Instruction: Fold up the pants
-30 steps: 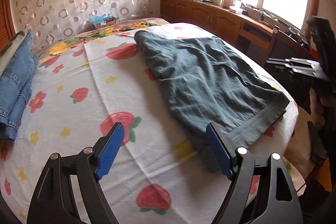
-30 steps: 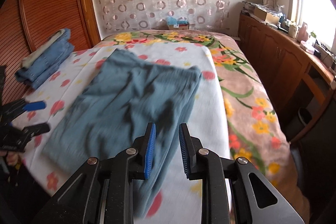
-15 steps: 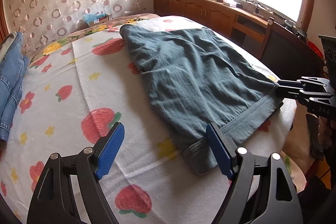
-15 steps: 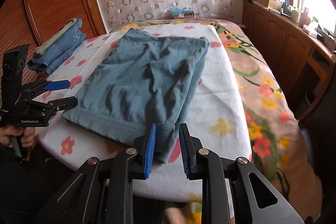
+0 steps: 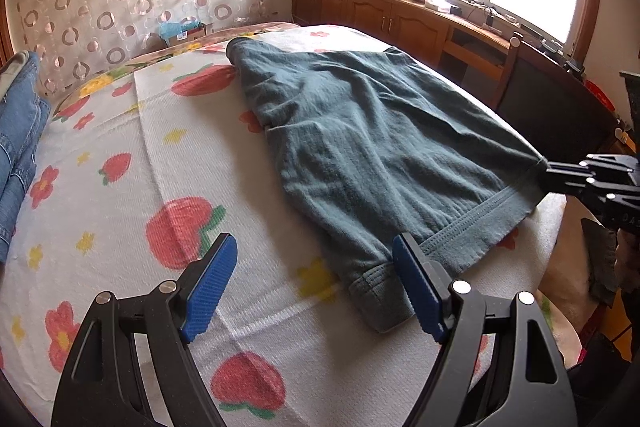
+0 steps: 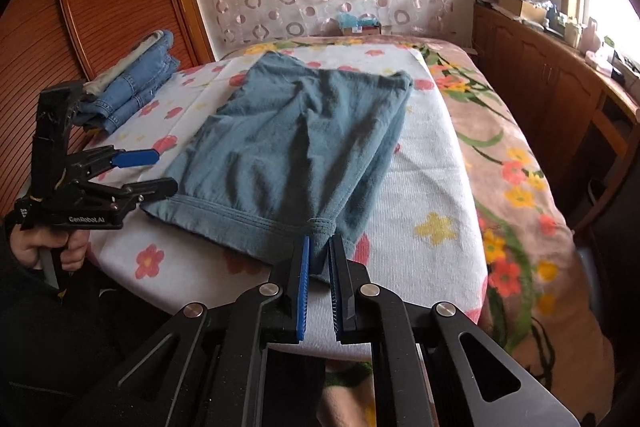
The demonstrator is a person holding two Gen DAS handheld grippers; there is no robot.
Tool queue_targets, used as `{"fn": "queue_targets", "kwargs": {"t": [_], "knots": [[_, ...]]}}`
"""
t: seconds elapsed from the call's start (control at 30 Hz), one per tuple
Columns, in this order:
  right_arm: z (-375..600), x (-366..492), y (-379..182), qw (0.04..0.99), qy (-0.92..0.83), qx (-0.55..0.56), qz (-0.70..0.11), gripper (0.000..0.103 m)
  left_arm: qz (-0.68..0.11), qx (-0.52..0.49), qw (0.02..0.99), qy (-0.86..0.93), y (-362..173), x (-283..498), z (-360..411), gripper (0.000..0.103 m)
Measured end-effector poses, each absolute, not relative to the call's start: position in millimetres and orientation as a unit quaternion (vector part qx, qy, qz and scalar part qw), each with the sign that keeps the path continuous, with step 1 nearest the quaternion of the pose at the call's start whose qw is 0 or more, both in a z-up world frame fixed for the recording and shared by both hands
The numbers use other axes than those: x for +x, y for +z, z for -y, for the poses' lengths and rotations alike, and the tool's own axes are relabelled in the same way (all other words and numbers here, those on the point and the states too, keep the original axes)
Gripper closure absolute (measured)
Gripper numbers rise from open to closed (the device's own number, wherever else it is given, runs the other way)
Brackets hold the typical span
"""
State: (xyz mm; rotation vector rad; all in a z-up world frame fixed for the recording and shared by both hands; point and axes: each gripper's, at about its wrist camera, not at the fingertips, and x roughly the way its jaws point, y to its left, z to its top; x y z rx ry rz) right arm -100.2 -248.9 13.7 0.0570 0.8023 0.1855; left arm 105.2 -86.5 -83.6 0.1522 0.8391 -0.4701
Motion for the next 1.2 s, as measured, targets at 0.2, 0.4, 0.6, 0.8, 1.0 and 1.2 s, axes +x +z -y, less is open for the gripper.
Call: {"fn": "queue_targets", "kwargs": {"t": [0.2, 0.4, 0.6, 0.8, 1.0, 1.2], "knots": [[249.2, -95.1, 13.8, 0.917, 0.083, 0.041, -0.388, 0.091, -0.403, 0.073, 0.884, -0.226, -83.6, 105.1, 86.4, 0.022], [238.2, -89.0, 18.1, 0.923, 0.063, 0.033, -0.379, 0.077, -0.403, 0.069, 0.884, -0.227, -84.1, 105.1, 85.9, 0.022], [235.1, -84.9, 10.7, 0.922, 0.059, 0.039, -0.381, 0.066, -0.403, 0.069, 0.884, -0.227, -84.3, 104.6, 85.5, 0.022], [234.3, -82.2, -2.1, 0.915, 0.06, 0.041, -0.396, 0.066, -0.394, 0.068, 0.886, -0.235, -78.8, 100.2, 85.1, 0.022], [235.2, -81.6, -3.0, 0.917, 0.06, 0.041, -0.393, 0.066, -0.4, 0.062, 0.873, -0.272, -75.3, 93.0, 90.9, 0.031], [235.1, -81.8, -1.9, 0.917, 0.063, 0.044, -0.392, 0.066, -0.416, 0.063, 0.866, -0.27, -84.6, 93.6, 93.8, 0.038]]}}
